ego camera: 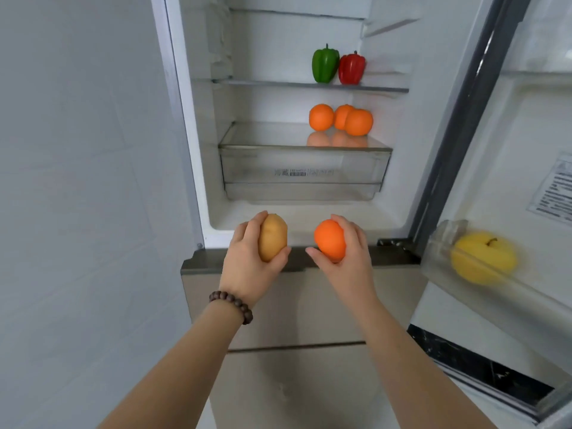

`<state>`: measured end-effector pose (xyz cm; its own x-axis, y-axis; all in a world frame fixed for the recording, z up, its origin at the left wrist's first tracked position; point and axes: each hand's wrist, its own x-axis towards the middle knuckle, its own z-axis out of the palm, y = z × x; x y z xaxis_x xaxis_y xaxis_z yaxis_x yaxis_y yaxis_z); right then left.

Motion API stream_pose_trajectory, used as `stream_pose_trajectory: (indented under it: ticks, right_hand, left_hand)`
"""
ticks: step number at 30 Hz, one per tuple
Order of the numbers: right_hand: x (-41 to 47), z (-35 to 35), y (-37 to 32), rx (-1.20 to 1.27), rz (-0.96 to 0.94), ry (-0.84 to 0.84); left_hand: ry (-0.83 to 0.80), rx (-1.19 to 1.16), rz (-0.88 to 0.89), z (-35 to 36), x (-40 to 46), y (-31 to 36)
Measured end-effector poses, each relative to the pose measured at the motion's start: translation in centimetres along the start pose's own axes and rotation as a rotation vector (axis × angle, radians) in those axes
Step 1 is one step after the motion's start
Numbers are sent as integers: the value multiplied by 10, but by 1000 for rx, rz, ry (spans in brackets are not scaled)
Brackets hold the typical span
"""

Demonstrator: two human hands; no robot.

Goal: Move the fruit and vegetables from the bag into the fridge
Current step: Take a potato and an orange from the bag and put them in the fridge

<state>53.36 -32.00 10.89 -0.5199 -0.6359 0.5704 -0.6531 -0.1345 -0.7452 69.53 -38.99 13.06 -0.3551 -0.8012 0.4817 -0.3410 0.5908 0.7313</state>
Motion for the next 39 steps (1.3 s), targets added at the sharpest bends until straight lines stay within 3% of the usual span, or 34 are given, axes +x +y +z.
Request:
stream_pose_trajectory:
  ticks: [7, 11, 15, 21, 26, 31, 34, 39]
  right_hand:
    - [149, 3, 7, 25, -103, 222]
    - [223, 4, 16, -19, -11, 309]
    - [283, 17, 35, -145, -9, 227]
    - [358, 28, 50, -302, 231, -37]
    - [379, 30, 55, -374, 205, -134]
    - [382, 35, 61, -366, 193, -130]
    - [378, 33, 60, -360, 205, -73]
    - [351, 33, 49, -345, 41, 92]
  left_hand:
    - [110, 51, 96, 23, 111, 11]
    - [121, 72, 126, 34, 141, 5]
    - [132, 51, 142, 39, 167, -7]
    - [140, 46, 149, 35, 198, -20]
    - [134, 16, 193, 30, 208, -28]
    - [142, -31, 262, 21, 209, -27]
    - [150, -56, 313, 12, 207, -21]
    - [235, -42, 449, -12, 215, 5]
